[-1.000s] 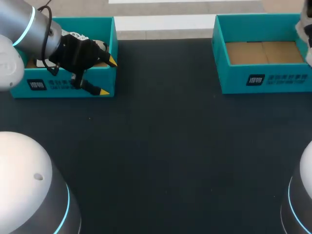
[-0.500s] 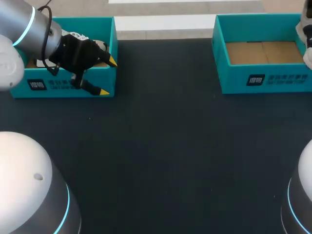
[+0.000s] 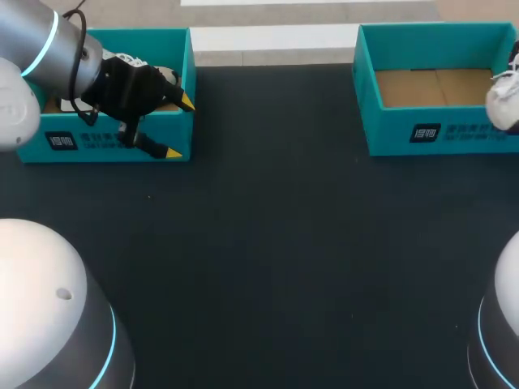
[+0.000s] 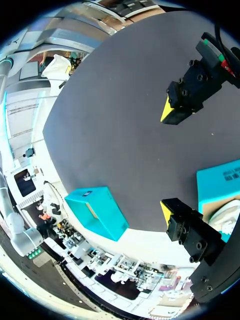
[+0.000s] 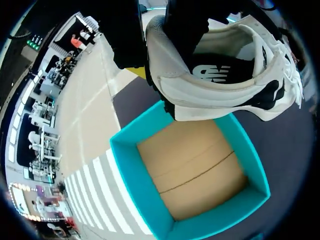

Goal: Take the shoe out of the shoebox, open the shoe tongue, remove and reinsert the insole, then place the shoe into the shoebox

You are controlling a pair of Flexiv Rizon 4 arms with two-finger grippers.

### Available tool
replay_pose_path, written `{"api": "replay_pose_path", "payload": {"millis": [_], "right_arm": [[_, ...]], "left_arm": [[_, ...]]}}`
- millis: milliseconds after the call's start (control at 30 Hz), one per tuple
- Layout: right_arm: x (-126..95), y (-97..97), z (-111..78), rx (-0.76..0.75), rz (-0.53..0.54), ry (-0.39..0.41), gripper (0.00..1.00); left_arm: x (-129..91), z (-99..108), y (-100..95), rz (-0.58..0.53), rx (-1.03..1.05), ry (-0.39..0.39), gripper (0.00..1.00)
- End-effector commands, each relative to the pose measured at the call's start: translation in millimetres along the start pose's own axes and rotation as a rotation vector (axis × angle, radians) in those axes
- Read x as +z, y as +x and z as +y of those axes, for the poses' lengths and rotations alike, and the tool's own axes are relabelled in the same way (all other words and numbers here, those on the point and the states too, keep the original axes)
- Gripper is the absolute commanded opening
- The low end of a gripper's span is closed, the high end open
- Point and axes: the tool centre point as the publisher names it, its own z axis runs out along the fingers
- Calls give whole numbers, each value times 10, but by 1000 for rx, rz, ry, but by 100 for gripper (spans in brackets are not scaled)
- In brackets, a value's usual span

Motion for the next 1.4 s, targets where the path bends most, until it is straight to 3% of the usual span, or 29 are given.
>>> {"api": "replay_pose_path", "payload": {"millis": [33, 600, 667, 800, 967, 1400], "right_arm": [[11, -101, 56, 473, 167, 192, 0], [20, -106, 39, 509, 180, 203, 0], [49, -132, 16, 665, 236, 213, 0], [75, -87, -48, 938, 245, 239, 0], [35, 24, -45, 1134, 214, 138, 0], [16, 55, -7, 1125, 186, 117, 0]], "left_arm": [[-6, -3, 9, 0, 0, -2, 100], [-6, -3, 9, 0, 0, -2, 100], [-6, -3, 9, 0, 0, -2, 100], [-6, -3, 9, 0, 0, -2, 100], [-6, -3, 9, 0, 0, -2, 100], [-6, -3, 9, 0, 0, -2, 100]]}}
